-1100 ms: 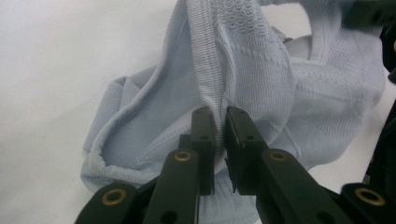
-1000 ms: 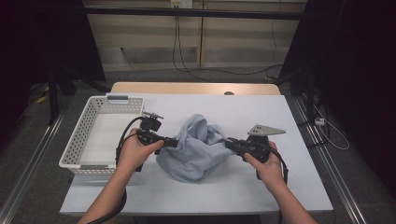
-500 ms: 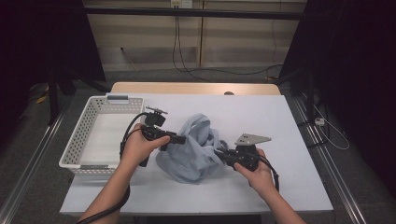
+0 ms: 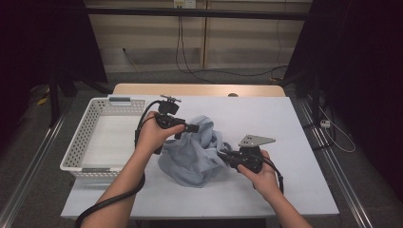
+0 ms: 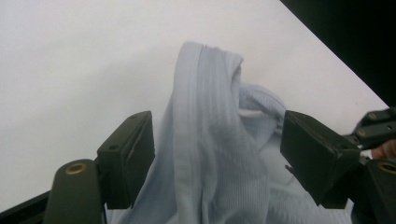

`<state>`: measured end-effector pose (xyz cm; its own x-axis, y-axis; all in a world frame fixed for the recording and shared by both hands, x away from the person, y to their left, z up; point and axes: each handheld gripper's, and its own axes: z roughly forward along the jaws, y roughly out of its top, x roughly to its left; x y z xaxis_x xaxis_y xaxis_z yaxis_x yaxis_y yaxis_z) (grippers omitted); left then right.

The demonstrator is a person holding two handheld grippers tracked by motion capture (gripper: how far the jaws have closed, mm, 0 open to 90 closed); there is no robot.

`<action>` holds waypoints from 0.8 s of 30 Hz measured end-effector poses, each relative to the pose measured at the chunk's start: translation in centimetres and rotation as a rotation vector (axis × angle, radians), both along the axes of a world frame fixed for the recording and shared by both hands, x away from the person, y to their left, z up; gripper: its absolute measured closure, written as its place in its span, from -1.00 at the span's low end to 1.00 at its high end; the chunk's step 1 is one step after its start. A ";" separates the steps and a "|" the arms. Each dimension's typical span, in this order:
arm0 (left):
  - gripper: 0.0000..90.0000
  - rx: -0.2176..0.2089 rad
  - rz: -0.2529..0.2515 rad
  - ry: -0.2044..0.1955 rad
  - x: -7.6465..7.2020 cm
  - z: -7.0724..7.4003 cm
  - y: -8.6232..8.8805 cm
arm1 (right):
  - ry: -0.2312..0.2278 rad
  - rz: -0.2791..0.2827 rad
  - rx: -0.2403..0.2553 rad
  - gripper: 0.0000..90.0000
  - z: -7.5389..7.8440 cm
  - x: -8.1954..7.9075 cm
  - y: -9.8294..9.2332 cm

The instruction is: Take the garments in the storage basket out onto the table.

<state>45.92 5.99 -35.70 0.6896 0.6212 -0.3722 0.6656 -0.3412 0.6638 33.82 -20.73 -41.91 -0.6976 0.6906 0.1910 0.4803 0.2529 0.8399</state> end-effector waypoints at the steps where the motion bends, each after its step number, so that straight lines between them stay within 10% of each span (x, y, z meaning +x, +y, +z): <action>1: -0.42 -0.005 -0.002 0.003 0.1 0.0 -0.2 | -0.001 0.002 0.000 0.80 0.0 0.0 0.0; 10: -0.19 -0.016 0.000 0.000 1.4 -0.4 -1.9 | -0.004 -0.001 0.003 0.80 0.5 0.0 -0.4; 18: 0.78 -0.005 -0.025 0.046 0.7 -0.3 -1.9 | -0.002 -0.009 0.005 0.79 0.6 0.0 -0.6; 24: 0.88 -0.016 -0.053 0.059 -0.7 0.0 -0.9 | 0.007 -0.019 0.001 0.78 0.3 0.1 -0.8</action>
<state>45.18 5.07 -35.74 0.6982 0.5776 -0.4228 0.6848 -0.3668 0.6297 33.88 -21.57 -41.59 -0.6830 0.7035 0.1964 0.4909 0.2430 0.8366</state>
